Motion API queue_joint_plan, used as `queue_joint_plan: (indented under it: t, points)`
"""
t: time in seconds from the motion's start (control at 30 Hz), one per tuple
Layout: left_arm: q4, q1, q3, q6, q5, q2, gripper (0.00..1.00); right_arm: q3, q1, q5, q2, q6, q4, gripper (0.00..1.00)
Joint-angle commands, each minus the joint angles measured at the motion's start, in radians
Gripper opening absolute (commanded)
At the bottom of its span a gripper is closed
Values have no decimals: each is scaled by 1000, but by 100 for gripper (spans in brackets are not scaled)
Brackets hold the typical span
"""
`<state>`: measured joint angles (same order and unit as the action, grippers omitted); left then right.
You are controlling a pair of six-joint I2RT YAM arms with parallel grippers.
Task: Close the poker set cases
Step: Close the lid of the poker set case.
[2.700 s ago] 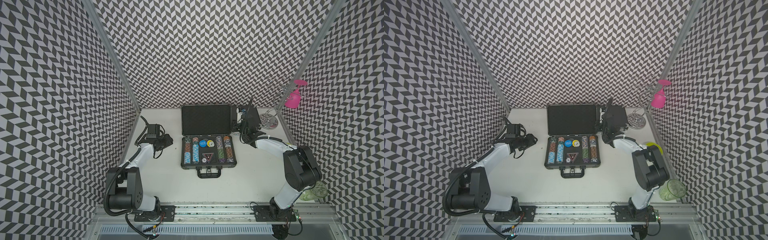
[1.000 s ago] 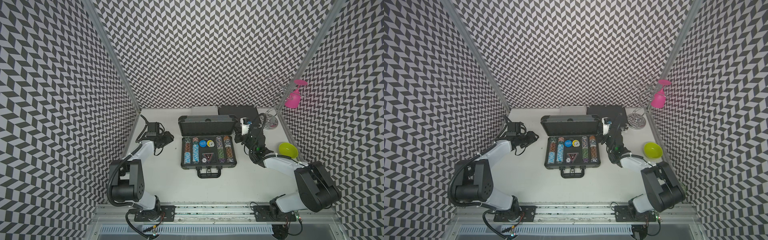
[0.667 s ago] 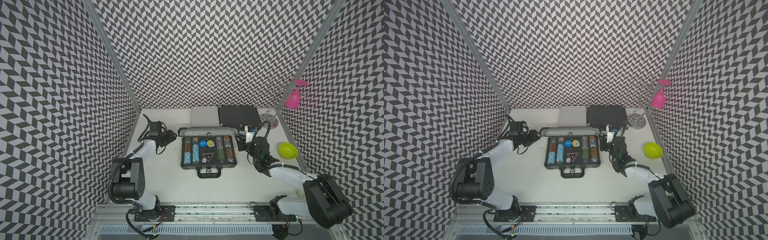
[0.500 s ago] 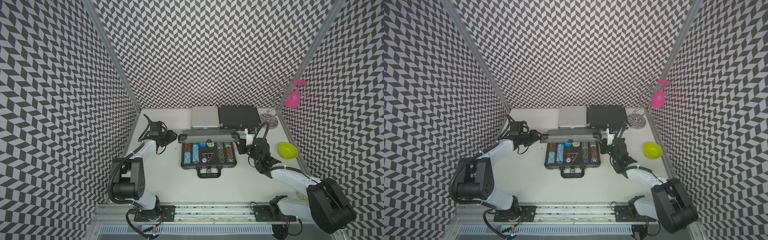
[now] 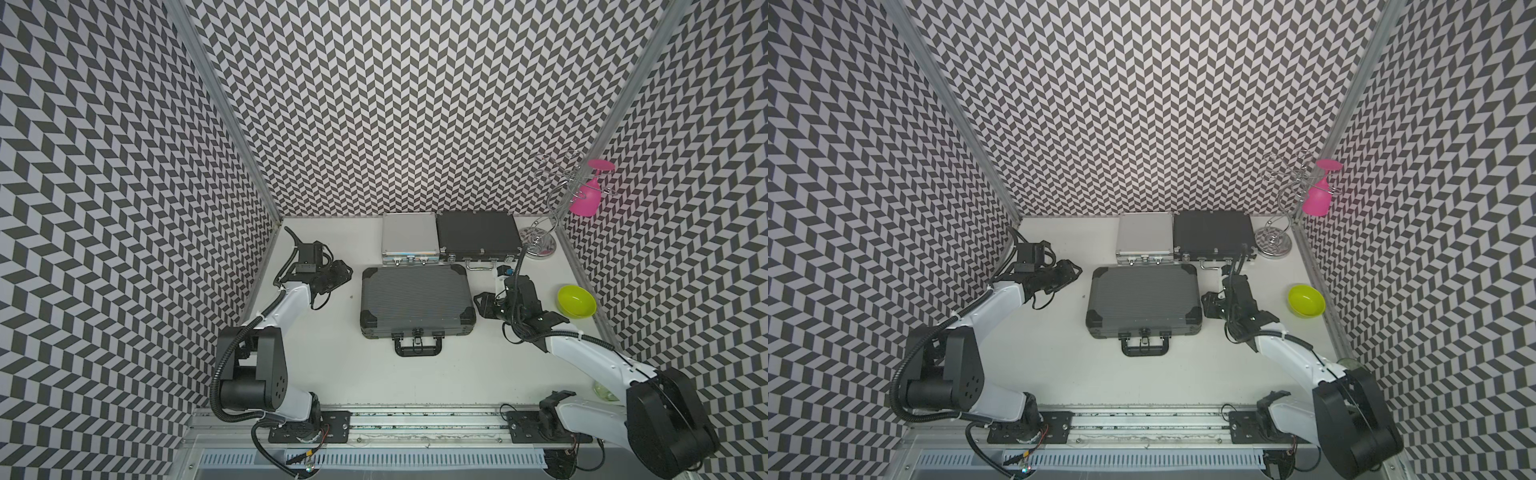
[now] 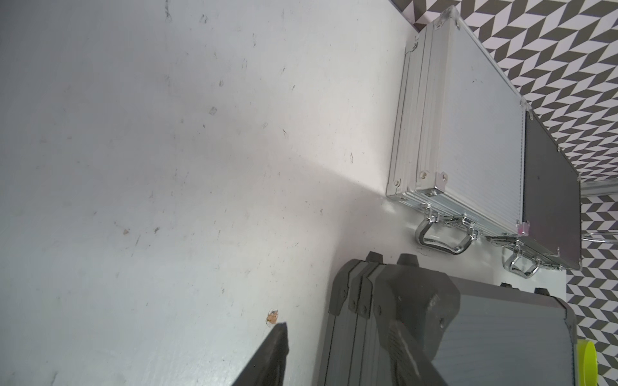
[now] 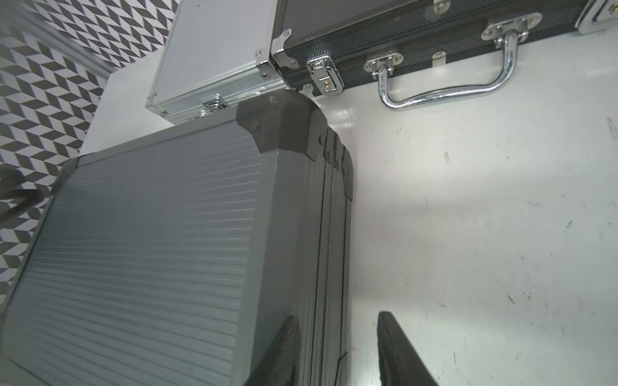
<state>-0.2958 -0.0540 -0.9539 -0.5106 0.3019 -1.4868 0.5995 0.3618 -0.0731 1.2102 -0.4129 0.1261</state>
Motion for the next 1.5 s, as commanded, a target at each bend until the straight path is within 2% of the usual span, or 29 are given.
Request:
queue_joint_plan:
  t: [0.0, 0.1, 0.17, 0.3, 0.4, 0.6, 0.8, 1.07, 1.23, 1.33, 1.47]
  points:
    - [-50, -66, -56, 67, -18, 32, 46, 59, 0, 47, 16, -7, 83, 41]
    - [-78, -174, -89, 138, -36, 37, 44, 105, 0, -14, 12, 16, 99, 47]
    - [-123, -255, -118, 181, -103, 28, 42, 129, 2, -69, 12, 29, 101, 51]
    - [-196, -386, -173, 252, -182, -19, 36, 150, 3, -151, 24, 33, 97, 52]
    - [-243, -438, -213, 287, -182, -69, 32, 148, 17, -209, 29, 26, 68, 53]
    - [-338, -509, -233, 341, -174, -175, 28, 186, 108, -292, 34, -15, 25, 53]
    - [-343, -520, -179, 337, -221, -207, 29, 162, 214, -309, 100, -78, -45, 52]
    - [-350, -525, -266, 306, -236, -151, 32, -13, 221, -315, 189, -148, -111, 47]
    - [-405, -616, -384, 305, -232, -175, 33, -80, 222, -326, 202, -190, -150, 46]
    - [-447, -683, -399, 295, -259, -205, 30, -82, 220, -300, 198, -199, -137, 45]
    - [-492, -724, -364, 257, -308, -213, 21, -78, 205, -280, 194, -228, -127, 44]
